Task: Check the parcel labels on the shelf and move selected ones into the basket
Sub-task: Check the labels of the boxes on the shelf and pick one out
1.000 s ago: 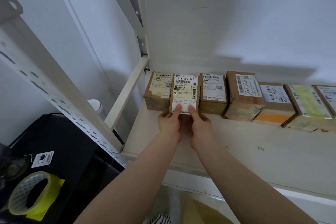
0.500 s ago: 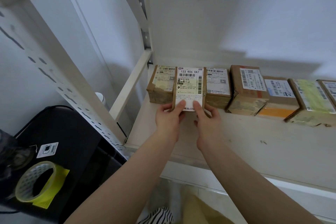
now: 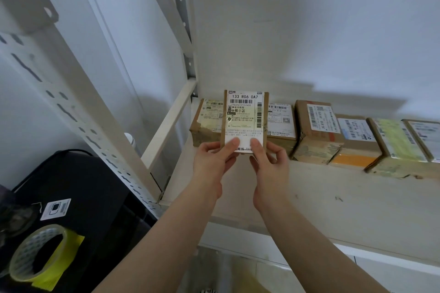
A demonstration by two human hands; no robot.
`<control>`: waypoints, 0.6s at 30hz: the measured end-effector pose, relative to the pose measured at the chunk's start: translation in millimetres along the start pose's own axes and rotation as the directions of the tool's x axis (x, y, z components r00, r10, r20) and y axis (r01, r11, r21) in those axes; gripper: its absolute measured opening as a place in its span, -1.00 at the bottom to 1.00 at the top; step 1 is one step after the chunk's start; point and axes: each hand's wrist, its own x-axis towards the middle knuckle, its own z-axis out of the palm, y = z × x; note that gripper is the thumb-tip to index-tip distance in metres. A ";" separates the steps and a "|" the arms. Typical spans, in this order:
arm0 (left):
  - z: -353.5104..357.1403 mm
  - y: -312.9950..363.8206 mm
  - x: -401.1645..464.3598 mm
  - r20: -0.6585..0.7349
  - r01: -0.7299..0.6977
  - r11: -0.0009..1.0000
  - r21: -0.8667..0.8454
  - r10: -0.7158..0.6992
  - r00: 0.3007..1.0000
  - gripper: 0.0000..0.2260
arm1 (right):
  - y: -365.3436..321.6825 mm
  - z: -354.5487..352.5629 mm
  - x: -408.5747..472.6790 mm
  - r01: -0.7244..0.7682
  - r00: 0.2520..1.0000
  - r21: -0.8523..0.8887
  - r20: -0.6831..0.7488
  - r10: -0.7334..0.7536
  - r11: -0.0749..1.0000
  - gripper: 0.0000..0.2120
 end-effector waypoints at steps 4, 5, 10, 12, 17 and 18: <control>1.5 2.2 -2.1 0.008 -0.010 1.000 -0.012 0.010 1.000 -0.56 | -4.0 2.0 -2.0 0.000 1.000 0.027 0.002 0.000 1.000 -0.71; 1.9 2.6 -2.2 0.009 -0.013 1.000 -0.011 0.013 1.000 -0.55 | -4.7 2.4 -2.2 0.003 1.000 0.030 0.002 -0.003 1.000 -0.72; 2.8 4.3 -3.1 0.012 -0.018 1.000 -0.024 0.019 1.000 -0.53 | -6.7 3.2 -4.1 0.009 1.000 0.042 0.002 -0.009 0.999 -0.73; 2.8 4.5 -3.1 0.015 -0.020 0.999 -0.030 0.020 1.000 -0.53 | -7.4 3.6 -4.1 0.009 1.000 0.042 0.001 -0.009 0.999 -0.72; 2.4 4.5 -3.5 0.020 -0.028 0.999 -0.038 0.029 0.999 -0.52 | -7.1 5.0 -4.0 0.006 1.000 0.032 -0.005 -0.006 0.999 -0.72; 2.0 4.4 -3.4 0.019 -0.028 0.999 -0.039 0.029 0.999 -0.51 | -7.0 5.2 -4.1 0.005 1.000 0.031 -0.007 -0.005 1.000 -0.72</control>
